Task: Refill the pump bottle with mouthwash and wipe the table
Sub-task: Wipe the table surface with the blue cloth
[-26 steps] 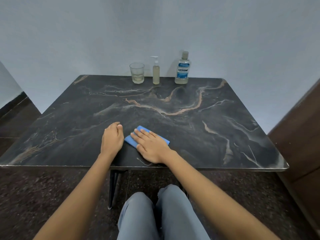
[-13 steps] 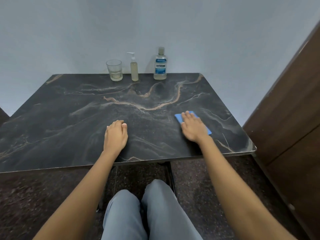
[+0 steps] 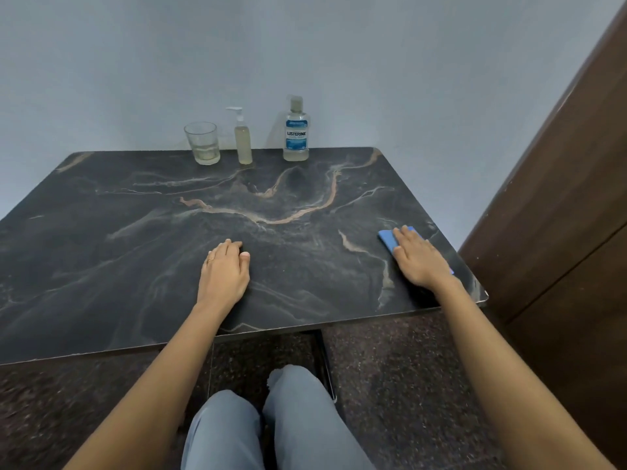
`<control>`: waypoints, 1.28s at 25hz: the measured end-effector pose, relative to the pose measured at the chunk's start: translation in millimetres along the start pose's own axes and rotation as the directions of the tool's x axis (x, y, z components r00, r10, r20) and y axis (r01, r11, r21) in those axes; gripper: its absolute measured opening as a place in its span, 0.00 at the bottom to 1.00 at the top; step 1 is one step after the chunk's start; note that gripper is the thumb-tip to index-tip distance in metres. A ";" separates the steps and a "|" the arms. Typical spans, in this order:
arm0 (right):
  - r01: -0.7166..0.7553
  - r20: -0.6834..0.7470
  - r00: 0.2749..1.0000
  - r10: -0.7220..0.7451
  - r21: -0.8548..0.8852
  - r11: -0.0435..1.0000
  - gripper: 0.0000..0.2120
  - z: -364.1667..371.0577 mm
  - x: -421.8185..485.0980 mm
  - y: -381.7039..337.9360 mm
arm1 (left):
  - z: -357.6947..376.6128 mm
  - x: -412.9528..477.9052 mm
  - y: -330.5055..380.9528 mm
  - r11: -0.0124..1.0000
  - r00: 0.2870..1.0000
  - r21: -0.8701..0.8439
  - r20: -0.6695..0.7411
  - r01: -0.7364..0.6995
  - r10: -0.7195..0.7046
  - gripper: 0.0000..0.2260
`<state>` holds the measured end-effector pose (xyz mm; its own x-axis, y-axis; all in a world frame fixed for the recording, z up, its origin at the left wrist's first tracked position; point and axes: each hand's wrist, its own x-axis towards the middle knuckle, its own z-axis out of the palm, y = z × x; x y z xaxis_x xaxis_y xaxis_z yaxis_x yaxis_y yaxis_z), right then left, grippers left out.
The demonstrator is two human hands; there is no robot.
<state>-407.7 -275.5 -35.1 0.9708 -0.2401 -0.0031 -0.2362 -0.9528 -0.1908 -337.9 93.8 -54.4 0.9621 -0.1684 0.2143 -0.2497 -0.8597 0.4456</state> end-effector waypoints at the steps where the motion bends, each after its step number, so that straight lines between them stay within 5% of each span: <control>1: -0.035 0.003 0.999 0.034 0.014 0.999 0.24 0.9 17.6 -2.3 | -3.3 3.9 -6.8 1.000 1.000 -0.003 -0.005 0.011 -0.011 0.19; 10: -0.047 0.038 0.998 0.045 0.053 0.998 0.26 20.4 132.7 -106.6 | -37.3 44.3 -82.2 0.986 0.979 -0.058 -0.124 0.157 -0.163 0.15; 18: 0.278 0.131 0.950 -0.283 0.056 0.959 0.26 54.3 158.9 -279.1 | -56.2 50.5 -120.8 0.955 0.941 -0.212 -0.220 0.209 -0.255 0.15; 25: 0.610 0.199 0.768 -0.609 0.061 0.790 0.25 75.1 86.2 -358.6 | -76.4 24.6 -153.6 0.938 0.913 -0.245 -0.267 0.246 -0.309 0.12; 32: 0.799 0.237 0.561 -0.793 0.097 0.594 0.28 76.5 -14.2 -360.9 | -86.4 -1.8 -160.5 0.937 0.909 -0.257 -0.282 0.237 -0.308 0.14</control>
<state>-332.9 85.9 -41.3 0.7418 0.6654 -0.0830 0.6396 -0.7392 -0.2109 -309.0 273.7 -51.2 0.9206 0.2471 0.3025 -0.0338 -0.7212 0.6919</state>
